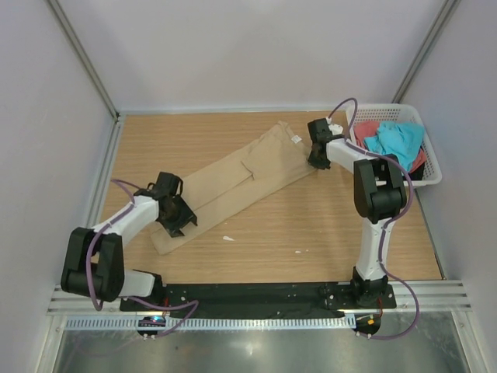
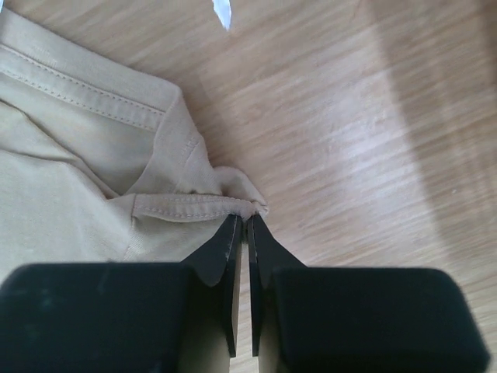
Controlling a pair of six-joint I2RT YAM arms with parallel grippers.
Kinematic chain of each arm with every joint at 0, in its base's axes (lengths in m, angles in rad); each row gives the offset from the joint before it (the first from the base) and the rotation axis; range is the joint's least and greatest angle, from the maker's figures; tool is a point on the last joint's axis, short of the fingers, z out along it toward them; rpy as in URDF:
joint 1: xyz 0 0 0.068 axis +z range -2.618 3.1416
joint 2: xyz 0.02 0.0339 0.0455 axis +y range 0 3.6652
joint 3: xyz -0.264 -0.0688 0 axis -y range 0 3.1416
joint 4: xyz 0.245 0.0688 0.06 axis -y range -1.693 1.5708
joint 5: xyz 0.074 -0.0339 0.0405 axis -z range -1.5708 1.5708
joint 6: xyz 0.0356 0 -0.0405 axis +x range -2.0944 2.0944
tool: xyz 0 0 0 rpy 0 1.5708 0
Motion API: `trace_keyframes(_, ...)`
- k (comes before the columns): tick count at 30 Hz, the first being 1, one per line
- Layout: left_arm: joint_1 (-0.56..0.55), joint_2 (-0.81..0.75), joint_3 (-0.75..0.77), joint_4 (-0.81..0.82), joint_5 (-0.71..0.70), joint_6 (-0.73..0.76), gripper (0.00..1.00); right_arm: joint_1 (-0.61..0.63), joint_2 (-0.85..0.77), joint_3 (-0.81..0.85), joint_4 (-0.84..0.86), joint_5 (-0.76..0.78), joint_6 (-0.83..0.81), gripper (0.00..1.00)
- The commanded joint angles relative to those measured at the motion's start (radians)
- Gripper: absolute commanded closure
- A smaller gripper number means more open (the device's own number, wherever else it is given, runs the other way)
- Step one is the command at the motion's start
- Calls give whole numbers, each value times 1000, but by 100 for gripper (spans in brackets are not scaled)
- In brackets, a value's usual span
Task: Fold and stack the t-shirts
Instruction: Fold the tshirt
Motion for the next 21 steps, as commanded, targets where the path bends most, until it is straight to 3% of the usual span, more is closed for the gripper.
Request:
trace_keyframes(1, 1, -82, 36, -80, 54, -1, 44, -15, 49, 73, 34, 92, -86, 90)
trace_keyframes(6, 3, -172, 148, -125, 82, 58, 41, -58, 137, 221, 32, 51, -146, 91)
trace_keyframes(11, 3, -163, 212, -85, 131, 120, 39, -97, 262, 396, -1, 31, -227, 88)
trace_keyframes(15, 7, -90, 287, -73, 175, 199, 38, -109, 284, 544, -99, 17, -244, 75)
trace_keyframes(21, 82, 114, 444, -97, 152, 310, 38, -95, 93, 440, -179, -57, -126, 56)
